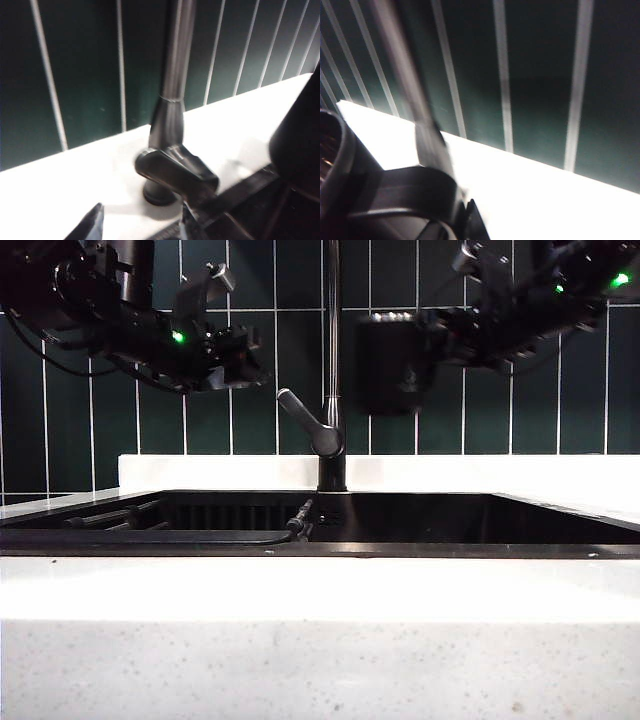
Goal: Pick up the mug next to the sink, go to the faucet to get some water, pour the water into the sink, and finally put the mug back to its place.
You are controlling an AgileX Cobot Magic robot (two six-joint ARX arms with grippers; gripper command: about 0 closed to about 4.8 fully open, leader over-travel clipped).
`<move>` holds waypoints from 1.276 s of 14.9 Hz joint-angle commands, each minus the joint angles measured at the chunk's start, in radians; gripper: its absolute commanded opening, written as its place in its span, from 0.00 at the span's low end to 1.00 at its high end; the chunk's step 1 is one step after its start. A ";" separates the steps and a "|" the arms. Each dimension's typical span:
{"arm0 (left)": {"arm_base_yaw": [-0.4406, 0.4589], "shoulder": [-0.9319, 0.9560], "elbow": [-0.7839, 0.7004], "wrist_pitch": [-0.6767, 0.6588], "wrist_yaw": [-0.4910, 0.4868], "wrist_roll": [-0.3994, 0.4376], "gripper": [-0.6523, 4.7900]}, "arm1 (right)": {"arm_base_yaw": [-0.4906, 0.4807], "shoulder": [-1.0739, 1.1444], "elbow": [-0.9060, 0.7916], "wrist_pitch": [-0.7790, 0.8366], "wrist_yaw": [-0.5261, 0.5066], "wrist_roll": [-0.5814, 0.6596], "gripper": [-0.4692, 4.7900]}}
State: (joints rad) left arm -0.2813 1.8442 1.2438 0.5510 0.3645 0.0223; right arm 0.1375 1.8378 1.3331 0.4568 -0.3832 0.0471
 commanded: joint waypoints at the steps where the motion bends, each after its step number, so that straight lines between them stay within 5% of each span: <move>1: 0.000 0.032 0.061 -0.019 0.044 -0.010 0.47 | 0.029 -0.018 0.043 -0.047 -0.028 0.010 0.15; 10: 0.000 0.069 0.103 -0.044 0.089 -0.011 0.47 | 0.056 -0.063 0.055 -0.101 -0.154 0.070 0.15; 19: 0.001 0.145 0.231 -0.083 0.108 -0.011 0.58 | 0.101 -0.105 0.056 -0.126 -0.177 0.070 0.14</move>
State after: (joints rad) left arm -0.2798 1.9915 1.4654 0.4660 0.4629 0.0101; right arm 0.2359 1.7531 1.3796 0.3046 -0.5514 0.1085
